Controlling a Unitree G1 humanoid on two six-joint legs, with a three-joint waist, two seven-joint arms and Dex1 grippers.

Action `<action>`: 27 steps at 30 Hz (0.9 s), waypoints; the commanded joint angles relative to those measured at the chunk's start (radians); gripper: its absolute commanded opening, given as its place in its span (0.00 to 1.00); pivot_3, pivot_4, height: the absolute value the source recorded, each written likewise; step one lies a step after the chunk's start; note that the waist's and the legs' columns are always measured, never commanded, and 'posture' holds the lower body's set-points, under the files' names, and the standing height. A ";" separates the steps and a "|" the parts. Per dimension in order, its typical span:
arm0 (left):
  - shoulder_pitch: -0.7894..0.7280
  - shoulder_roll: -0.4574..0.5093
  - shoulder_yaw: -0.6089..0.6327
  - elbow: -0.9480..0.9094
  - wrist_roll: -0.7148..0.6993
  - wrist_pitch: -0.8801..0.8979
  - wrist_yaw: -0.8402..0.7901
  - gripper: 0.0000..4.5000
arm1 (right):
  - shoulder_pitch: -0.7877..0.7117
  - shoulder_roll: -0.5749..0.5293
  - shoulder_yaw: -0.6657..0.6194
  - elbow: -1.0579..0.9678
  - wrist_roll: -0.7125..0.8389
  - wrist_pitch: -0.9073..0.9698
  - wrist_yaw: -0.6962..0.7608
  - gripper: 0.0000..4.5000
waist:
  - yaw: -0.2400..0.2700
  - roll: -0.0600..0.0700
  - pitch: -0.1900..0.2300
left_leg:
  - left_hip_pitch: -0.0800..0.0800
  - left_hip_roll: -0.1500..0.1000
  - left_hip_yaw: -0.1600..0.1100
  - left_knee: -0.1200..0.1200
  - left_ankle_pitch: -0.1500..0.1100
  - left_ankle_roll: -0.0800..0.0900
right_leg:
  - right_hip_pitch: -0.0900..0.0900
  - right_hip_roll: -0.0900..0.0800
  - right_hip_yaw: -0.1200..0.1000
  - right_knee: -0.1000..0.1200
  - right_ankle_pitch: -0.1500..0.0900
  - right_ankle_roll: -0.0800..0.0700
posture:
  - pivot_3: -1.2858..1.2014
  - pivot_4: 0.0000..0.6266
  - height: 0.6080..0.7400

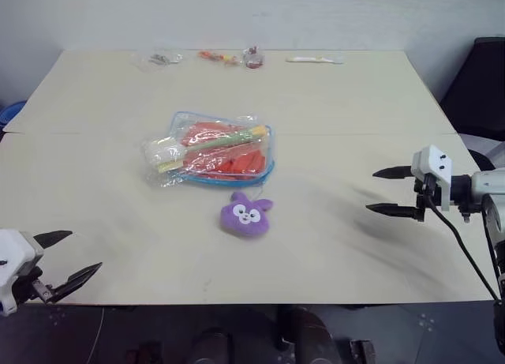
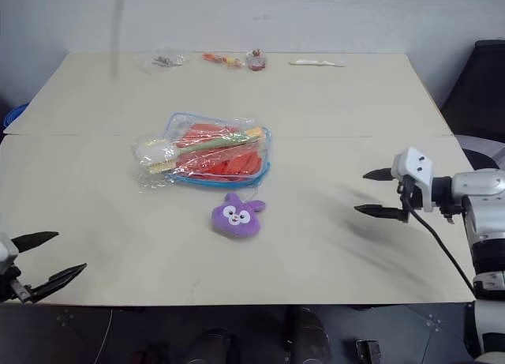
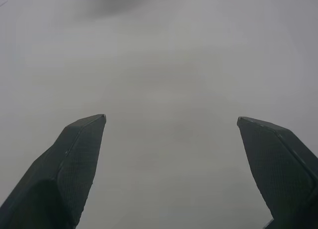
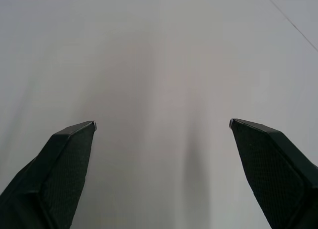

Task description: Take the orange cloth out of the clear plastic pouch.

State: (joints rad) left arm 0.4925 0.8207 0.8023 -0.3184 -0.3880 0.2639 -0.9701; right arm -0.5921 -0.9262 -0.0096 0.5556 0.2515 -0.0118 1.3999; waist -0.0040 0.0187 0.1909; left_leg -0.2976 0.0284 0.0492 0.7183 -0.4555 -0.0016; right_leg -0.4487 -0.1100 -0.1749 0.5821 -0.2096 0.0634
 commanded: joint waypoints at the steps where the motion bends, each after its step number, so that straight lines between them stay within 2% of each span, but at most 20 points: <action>1: 0.009 0.012 0.006 -0.021 0.008 -0.009 -0.009 1.00 | 0.004 0.002 -0.036 -0.025 0.010 -0.018 -0.009 1.00 | -0.001 0.000 0.000 | 0.000 0.000 0.000 0.000 0.000 0.000 | 0.000 0.000 0.000 0.000 0.000 0.000 | 0.52 0.24 1.00; 14: -0.020 0.003 -0.019 -0.052 -0.004 0.052 0.031 1.00 | 0.013 0.007 -0.036 -0.019 0.008 -0.044 -0.031 1.00 | 0.000 0.001 0.000 | 0.000 0.000 0.001 0.000 0.000 0.000 | -0.001 0.001 0.001 0.001 0.000 0.000 | 0.52 0.24 1.00; 27: -0.048 0.009 -0.028 -0.084 -0.033 0.131 0.038 1.00 | 0.036 0.012 -0.037 -0.057 0.027 0.017 -0.028 1.00 | 0.000 0.001 0.000 | 0.000 0.000 0.002 0.000 0.000 -0.001 | -0.001 0.001 0.002 0.001 0.000 0.000 | 0.52 0.24 1.00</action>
State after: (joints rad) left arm 0.4460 0.8251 0.7652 -0.3804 -0.4093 0.3938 -0.9385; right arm -0.5603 -0.9134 -0.0096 0.5318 0.2565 0.0000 1.3724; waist -0.0041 0.0194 0.1913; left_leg -0.2971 0.0287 0.0515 0.7187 -0.4558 -0.0022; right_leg -0.4498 -0.1089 -0.1725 0.5833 -0.2095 0.0634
